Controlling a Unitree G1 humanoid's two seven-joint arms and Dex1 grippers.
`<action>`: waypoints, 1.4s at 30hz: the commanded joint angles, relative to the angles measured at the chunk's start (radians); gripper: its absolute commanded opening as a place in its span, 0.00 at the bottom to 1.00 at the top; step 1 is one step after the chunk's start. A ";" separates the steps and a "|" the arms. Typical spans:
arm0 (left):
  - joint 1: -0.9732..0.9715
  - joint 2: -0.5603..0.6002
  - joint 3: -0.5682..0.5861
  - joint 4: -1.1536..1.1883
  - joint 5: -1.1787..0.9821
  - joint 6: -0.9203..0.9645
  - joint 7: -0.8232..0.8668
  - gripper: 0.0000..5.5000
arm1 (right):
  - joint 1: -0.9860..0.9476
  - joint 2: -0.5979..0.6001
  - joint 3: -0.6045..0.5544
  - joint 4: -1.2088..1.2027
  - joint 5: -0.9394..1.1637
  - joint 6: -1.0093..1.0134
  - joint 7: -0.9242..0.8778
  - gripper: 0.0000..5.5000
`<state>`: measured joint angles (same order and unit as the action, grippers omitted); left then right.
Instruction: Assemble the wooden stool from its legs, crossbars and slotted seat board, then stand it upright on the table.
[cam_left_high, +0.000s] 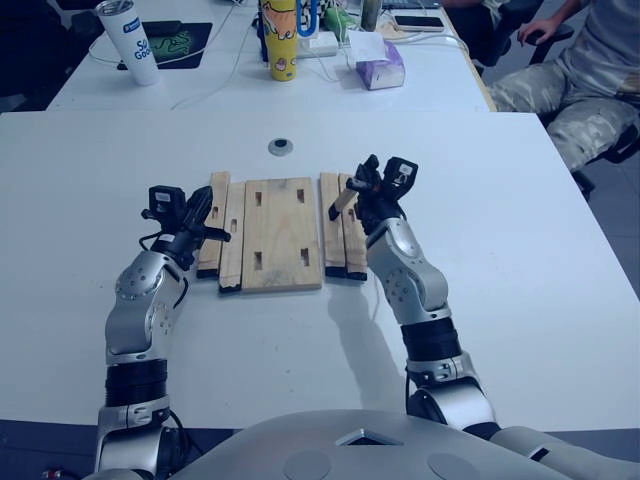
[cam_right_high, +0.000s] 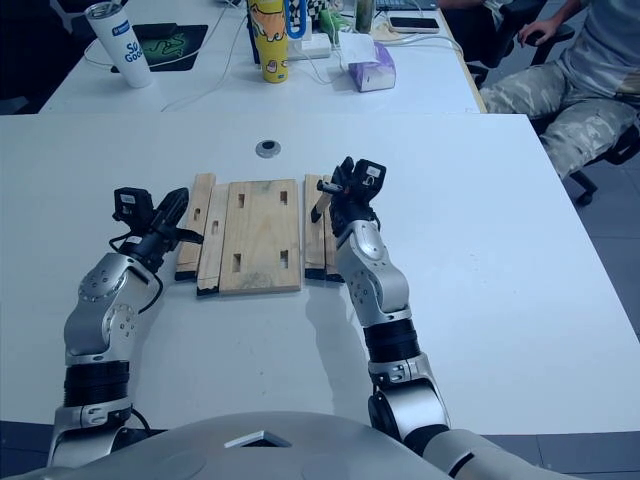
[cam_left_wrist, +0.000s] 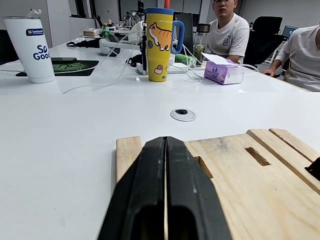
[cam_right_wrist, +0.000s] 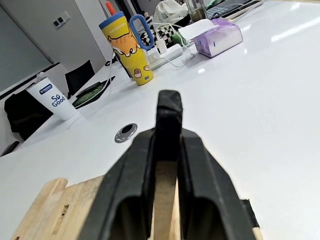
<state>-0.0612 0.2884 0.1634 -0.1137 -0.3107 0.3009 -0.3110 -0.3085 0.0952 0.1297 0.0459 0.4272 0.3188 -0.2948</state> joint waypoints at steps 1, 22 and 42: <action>-0.002 0.011 -0.002 -0.011 0.009 0.013 -0.003 0.00 | 0.096 0.023 0.007 0.105 -0.093 0.101 -0.058 0.08; -0.003 0.032 -0.011 -0.019 0.019 0.014 -0.011 0.00 | 0.233 -0.157 0.160 0.196 -0.420 -0.227 0.211 0.08; 0.024 -0.058 0.000 -0.003 0.027 -0.074 0.071 0.00 | 0.176 -0.206 -0.019 0.271 -0.262 -0.192 0.528 0.07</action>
<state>-0.0416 0.2424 0.1508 -0.1232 -0.2895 0.2334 -0.2556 -0.2130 -0.0631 0.0921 0.1963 0.2224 -0.0360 0.2324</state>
